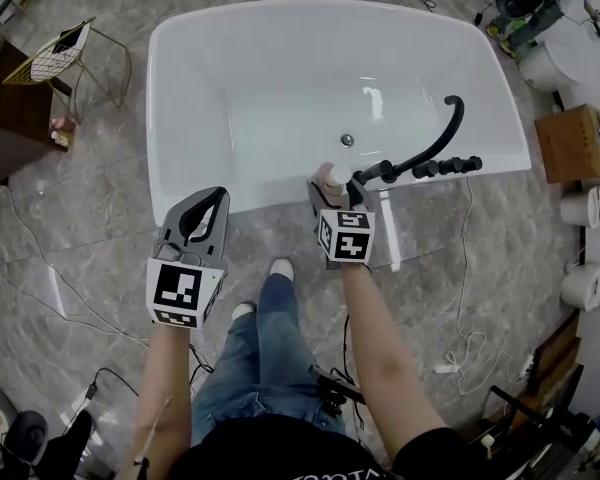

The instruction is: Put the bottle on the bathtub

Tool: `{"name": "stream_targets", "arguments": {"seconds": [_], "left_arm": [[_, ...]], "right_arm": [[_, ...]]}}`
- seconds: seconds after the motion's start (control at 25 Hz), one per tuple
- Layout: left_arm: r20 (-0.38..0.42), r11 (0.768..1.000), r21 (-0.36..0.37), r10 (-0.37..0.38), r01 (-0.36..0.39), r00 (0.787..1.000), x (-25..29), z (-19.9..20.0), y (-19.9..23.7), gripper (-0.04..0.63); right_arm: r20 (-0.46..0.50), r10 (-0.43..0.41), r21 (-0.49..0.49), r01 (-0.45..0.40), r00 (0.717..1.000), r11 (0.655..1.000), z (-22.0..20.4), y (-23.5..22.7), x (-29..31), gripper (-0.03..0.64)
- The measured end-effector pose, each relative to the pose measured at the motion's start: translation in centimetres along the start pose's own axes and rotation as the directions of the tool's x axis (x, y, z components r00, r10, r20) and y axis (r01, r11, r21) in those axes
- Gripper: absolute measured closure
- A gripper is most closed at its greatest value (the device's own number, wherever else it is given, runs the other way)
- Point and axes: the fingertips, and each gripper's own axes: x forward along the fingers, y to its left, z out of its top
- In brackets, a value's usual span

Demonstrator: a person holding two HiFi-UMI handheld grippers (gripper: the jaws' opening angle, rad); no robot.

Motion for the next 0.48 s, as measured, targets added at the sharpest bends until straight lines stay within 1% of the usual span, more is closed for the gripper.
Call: {"name": "stream_targets", "arguments": {"seconds": [0.24,0.48], "left_arm": [[0.069,1.0,0.013,-0.027,0.027,0.997,-3.2,2.2,-1.4,0.583],[0.139,0.999,0.022,-0.044,0.041,0.989,-7.7,4.5,-1.8,0.583]], "right_arm": [[0.057,-0.048,0.011,0.047,0.997,0.999,1.4,0.9,-5.3,0.295],[0.119,-0.078,0.013,0.077,0.99,0.997,3.1,3.7,-11.8,0.295]]}}
